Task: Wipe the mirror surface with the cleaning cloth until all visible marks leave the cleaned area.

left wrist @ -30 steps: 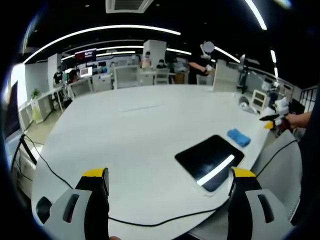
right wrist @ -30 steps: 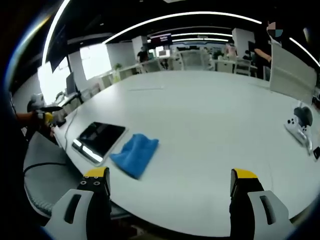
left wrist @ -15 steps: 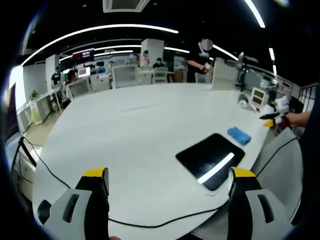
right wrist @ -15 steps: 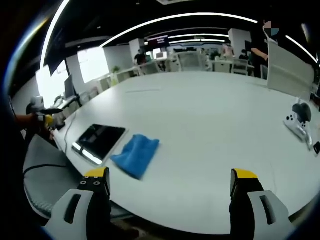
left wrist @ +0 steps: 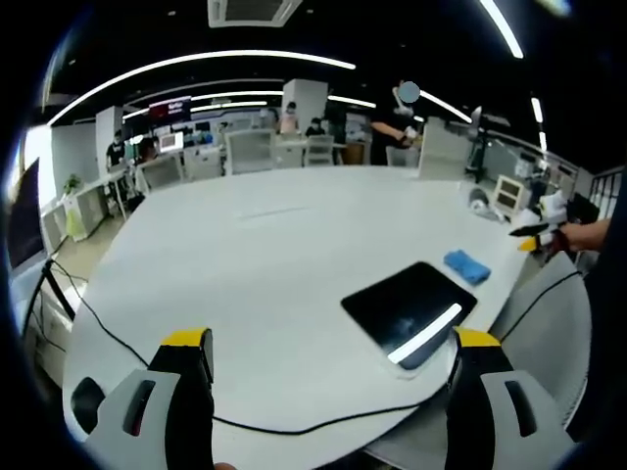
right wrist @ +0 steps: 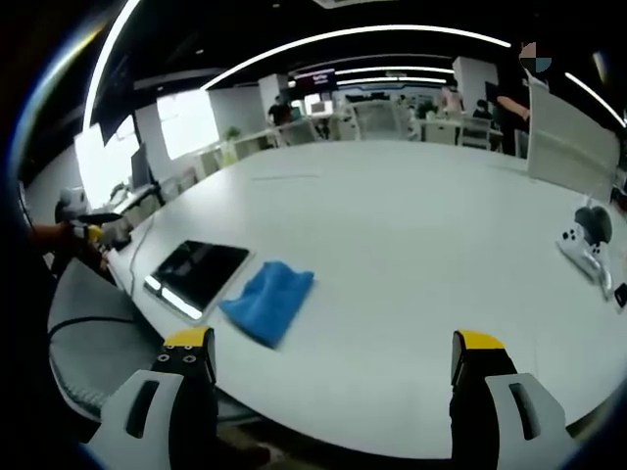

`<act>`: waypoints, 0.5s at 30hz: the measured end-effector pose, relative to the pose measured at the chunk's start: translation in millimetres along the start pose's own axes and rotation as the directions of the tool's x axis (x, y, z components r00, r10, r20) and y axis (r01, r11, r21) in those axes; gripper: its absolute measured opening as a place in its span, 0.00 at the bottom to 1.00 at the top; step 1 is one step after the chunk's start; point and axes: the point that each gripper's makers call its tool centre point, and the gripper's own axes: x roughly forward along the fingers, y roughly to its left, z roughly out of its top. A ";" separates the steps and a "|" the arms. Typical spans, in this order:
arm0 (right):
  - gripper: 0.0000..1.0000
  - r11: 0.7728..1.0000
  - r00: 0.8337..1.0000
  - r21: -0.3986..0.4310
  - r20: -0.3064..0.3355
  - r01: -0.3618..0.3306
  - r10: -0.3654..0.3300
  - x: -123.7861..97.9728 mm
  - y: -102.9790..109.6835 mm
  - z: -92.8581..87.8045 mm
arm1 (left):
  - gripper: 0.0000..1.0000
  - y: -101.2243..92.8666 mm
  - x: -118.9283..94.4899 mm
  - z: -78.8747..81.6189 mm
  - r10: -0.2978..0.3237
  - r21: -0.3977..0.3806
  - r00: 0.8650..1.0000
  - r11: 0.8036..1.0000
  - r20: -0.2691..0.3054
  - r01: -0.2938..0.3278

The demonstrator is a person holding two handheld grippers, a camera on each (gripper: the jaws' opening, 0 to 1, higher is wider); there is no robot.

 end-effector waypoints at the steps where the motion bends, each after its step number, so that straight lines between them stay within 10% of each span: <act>1: 1.00 1.000 1.000 -0.001 0.002 0.000 0.000 -0.3 -0.5 0.6 | 1.00 -0.6 -0.4 -0.3 0.000 0.002 1.000 1.000 -0.001 0.000; 15: 1.00 1.000 1.000 0.009 -0.011 0.015 -0.015 -6.0 -3.3 -4.0 | 1.00 -4.1 2.6 2.9 0.000 0.007 1.000 1.000 -0.001 0.000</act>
